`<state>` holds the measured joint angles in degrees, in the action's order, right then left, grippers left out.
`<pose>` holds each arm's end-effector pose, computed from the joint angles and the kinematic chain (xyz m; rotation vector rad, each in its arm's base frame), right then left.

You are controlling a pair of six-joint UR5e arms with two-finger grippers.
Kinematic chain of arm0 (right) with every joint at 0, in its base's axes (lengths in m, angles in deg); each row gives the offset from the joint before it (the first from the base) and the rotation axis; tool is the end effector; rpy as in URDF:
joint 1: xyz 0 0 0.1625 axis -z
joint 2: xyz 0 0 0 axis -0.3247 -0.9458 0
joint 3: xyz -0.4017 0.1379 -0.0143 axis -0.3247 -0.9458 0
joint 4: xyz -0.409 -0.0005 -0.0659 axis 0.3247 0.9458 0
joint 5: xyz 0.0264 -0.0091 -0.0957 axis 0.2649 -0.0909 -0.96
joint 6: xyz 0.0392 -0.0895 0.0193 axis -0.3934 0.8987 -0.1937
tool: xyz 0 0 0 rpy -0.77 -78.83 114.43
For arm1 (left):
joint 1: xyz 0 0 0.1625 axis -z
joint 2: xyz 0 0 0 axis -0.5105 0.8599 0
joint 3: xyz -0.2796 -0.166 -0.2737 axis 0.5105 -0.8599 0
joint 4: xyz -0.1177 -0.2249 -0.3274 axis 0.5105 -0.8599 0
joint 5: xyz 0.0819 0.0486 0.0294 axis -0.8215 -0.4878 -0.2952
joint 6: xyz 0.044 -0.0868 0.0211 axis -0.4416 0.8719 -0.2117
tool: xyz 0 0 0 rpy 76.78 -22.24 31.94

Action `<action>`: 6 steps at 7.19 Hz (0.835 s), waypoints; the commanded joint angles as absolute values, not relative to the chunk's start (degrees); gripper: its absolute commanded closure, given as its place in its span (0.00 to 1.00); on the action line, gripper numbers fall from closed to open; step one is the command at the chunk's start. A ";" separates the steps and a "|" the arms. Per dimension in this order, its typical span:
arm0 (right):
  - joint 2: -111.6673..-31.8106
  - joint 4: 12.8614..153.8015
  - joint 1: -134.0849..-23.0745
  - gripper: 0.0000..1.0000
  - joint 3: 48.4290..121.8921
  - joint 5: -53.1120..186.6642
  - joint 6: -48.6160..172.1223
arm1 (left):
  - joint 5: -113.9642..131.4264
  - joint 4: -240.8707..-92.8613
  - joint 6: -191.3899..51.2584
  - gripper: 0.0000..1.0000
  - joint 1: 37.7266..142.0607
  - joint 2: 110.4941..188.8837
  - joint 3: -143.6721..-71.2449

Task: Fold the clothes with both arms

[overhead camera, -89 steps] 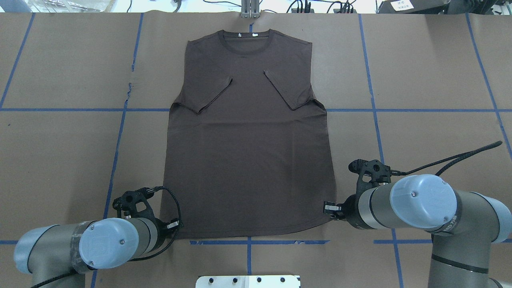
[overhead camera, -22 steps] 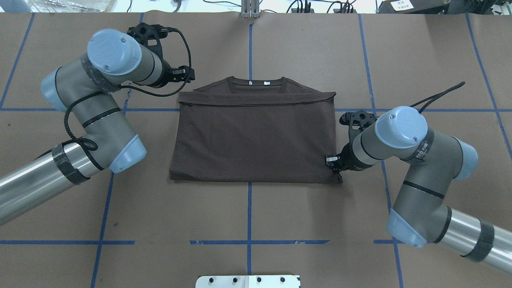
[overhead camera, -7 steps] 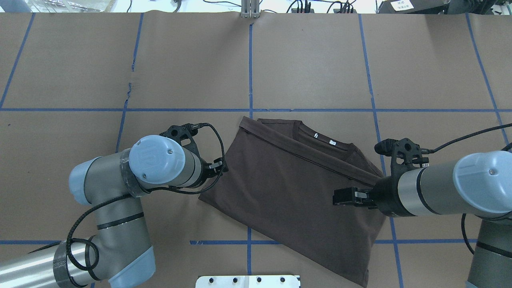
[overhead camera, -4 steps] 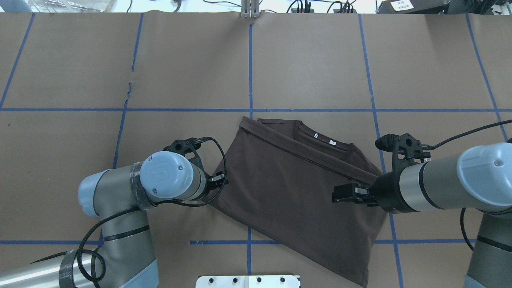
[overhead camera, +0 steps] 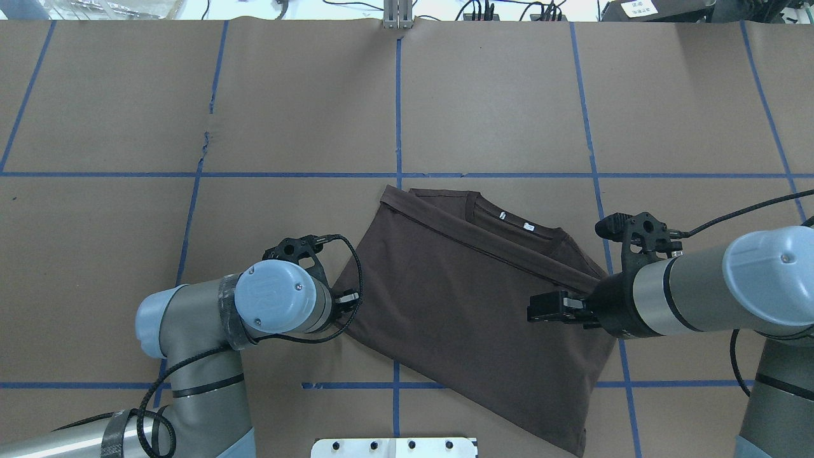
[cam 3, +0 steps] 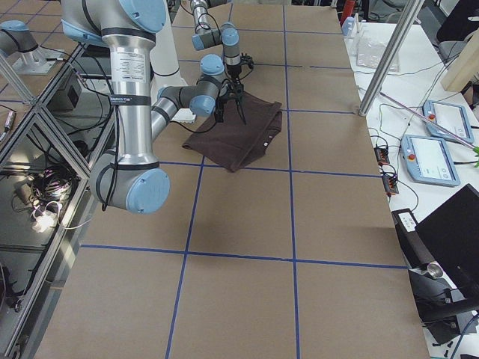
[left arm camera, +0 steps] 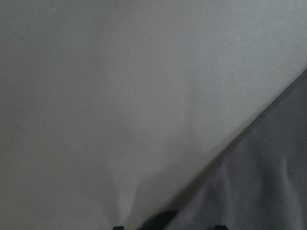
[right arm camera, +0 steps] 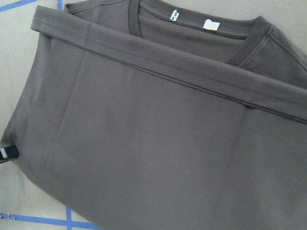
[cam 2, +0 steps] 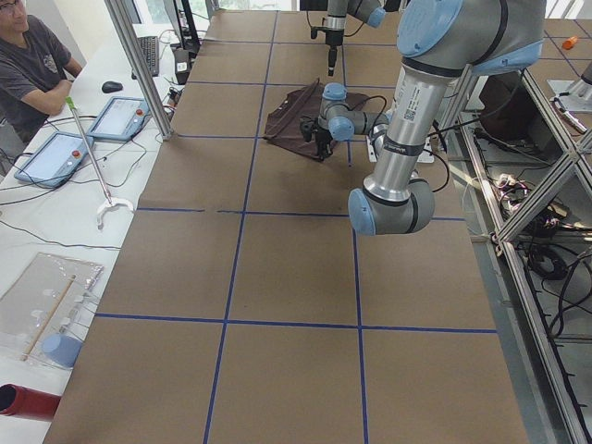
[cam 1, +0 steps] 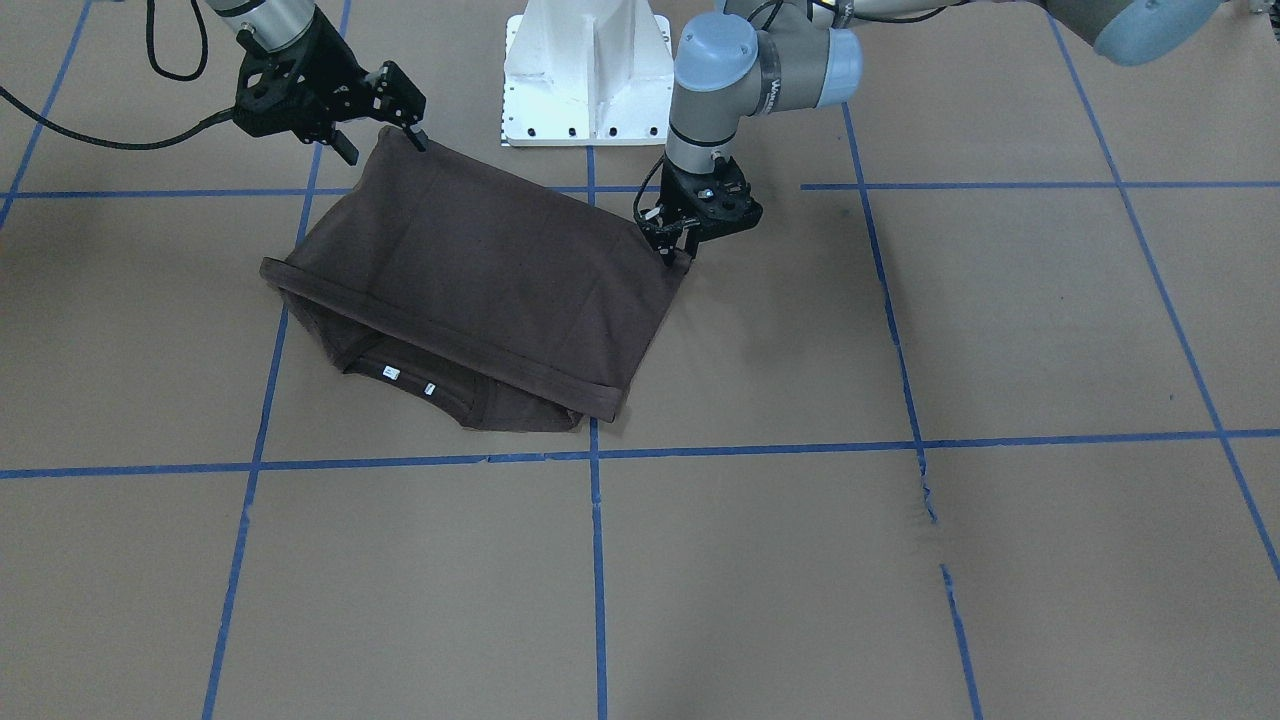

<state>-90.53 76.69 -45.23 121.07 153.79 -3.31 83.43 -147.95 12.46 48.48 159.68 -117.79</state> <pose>-0.3512 -0.2841 0.2943 0.0074 -1.0840 0.0970 0.5783 -0.3142 0.2669 -0.0248 0.8520 -0.3646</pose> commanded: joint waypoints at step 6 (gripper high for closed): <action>-90.53 76.72 -45.32 0.00 120.92 153.71 -3.31 | 83.70 -145.60 2.77 1.00 56.07 160.15 -118.27</action>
